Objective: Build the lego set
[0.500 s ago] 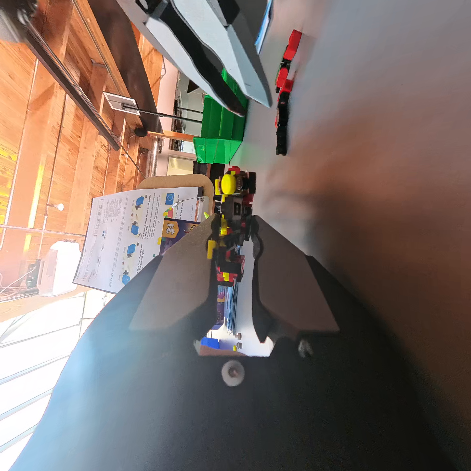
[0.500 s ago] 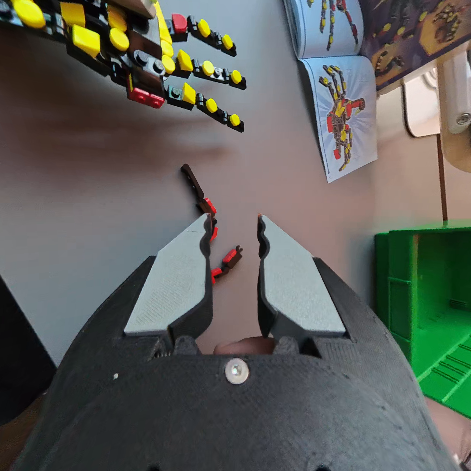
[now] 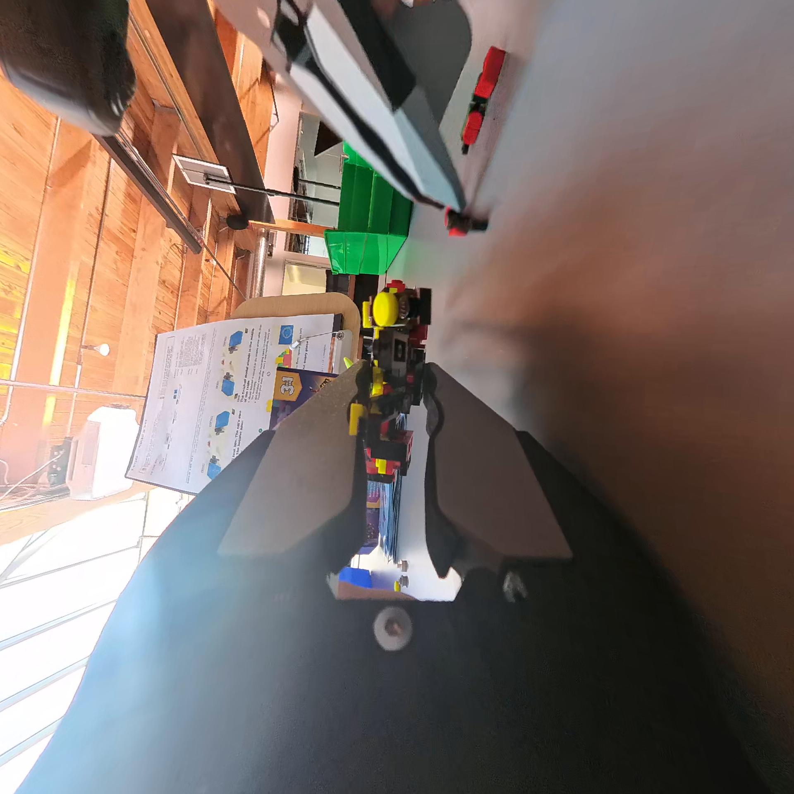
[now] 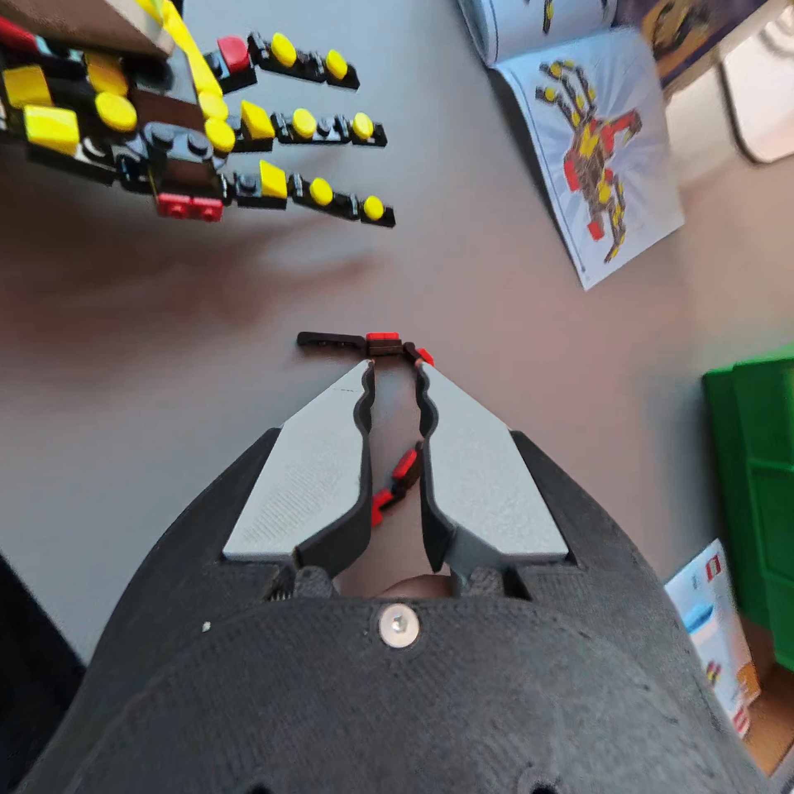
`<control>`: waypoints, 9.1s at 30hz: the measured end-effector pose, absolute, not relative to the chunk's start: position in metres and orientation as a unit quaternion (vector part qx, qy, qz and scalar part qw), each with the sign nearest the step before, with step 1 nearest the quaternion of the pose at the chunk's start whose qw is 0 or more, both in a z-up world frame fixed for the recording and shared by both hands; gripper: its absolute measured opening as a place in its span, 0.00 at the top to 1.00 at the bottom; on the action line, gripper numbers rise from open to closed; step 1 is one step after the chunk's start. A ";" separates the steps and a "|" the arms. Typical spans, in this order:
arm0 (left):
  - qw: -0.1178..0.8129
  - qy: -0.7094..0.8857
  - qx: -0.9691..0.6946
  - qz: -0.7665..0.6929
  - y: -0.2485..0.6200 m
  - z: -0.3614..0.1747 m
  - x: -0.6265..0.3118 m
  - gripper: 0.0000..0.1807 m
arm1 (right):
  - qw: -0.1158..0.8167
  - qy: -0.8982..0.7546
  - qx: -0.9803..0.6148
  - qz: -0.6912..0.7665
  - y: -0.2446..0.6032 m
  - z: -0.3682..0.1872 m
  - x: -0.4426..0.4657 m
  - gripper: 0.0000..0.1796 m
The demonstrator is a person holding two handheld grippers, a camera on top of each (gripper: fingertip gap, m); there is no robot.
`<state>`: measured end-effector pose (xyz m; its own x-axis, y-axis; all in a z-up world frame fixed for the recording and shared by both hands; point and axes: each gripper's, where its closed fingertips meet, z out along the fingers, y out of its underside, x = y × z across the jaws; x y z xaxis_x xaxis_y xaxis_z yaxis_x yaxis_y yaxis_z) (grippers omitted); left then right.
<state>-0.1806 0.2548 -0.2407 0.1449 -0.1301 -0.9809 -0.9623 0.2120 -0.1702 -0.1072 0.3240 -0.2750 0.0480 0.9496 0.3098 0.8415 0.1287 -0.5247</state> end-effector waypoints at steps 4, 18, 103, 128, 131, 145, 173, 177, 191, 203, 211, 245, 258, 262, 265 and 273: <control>0.563 0.536 -0.508 0.371 0.255 -0.240 -0.181 0.88 | 0.292 -0.705 -0.640 0.085 0.324 -0.276 -0.111 0.92; 0.563 0.535 -0.509 0.370 0.255 -0.240 -0.179 0.88 | 0.314 -0.844 -0.421 0.108 0.321 -0.252 -0.134 0.81; 0.578 0.564 -0.476 0.349 0.243 -0.241 -0.162 0.88 | -0.143 -0.778 -0.527 0.312 0.239 -0.262 -0.078 0.97; 0.577 0.566 -0.482 0.338 0.242 -0.243 -0.159 0.88 | -0.091 -0.777 -0.580 0.228 0.257 -0.263 -0.076 0.91; 0.577 0.566 -0.482 0.337 0.242 -0.243 -0.158 0.88 | -0.028 -0.786 -0.570 0.237 0.245 -0.256 -0.079 0.92; 0.576 0.569 -0.496 0.315 0.239 -0.246 -0.155 0.88 | 0.157 -0.792 -0.567 0.164 0.250 -0.278 -0.088 0.92; 0.570 0.432 -0.698 -0.041 0.216 -0.186 -0.121 0.88 | 0.357 -0.685 -0.344 0.533 0.202 -0.148 -0.082 0.98; 0.569 0.409 -0.705 -0.110 0.209 -0.177 -0.116 0.89 | 0.367 -0.712 -0.369 0.472 0.210 -0.148 -0.082 0.98; 0.514 0.369 -0.729 -0.261 0.192 -0.174 -0.102 0.88 | 0.236 -0.668 -0.425 0.563 0.201 -0.143 -0.090 0.98; 0.473 0.340 -0.745 -0.325 0.192 -0.185 -0.098 0.88 | 0.175 -0.642 -0.447 0.598 0.203 -0.153 -0.092 0.98; 0.458 0.326 -0.753 -0.342 0.194 -0.190 -0.097 0.88 | 0.156 -0.629 -0.461 0.607 0.206 -0.157 -0.094 0.98; 0.463 0.304 -0.759 -0.343 0.203 -0.197 -0.096 0.89 | 0.199 -0.641 -0.481 0.564 0.215 -0.168 -0.094 0.98; 0.447 0.311 -0.773 -0.327 0.205 -0.211 -0.095 0.89 | 0.209 -0.679 -0.494 0.502 0.216 -0.185 -0.095 0.98; 0.439 0.323 -0.775 -0.320 0.203 -0.215 -0.093 0.89 | 0.199 -0.685 -0.487 0.504 0.213 -0.188 -0.094 0.98; 0.443 0.317 -0.774 -0.323 0.206 -0.216 -0.094 0.89 | 0.202 -0.677 -0.492 0.509 0.217 -0.188 -0.097 0.98; 0.472 0.307 -0.750 -0.347 0.207 -0.201 -0.095 0.89 | 0.213 -0.619 -0.494 0.573 0.234 -0.156 -0.092 0.93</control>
<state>-0.0947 0.2067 -0.2015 0.5711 -0.7875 0.2317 -0.1330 -0.3672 -0.9206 -0.0915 0.2340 -0.1556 -0.4212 0.8550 -0.3025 0.3676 -0.1440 -0.9188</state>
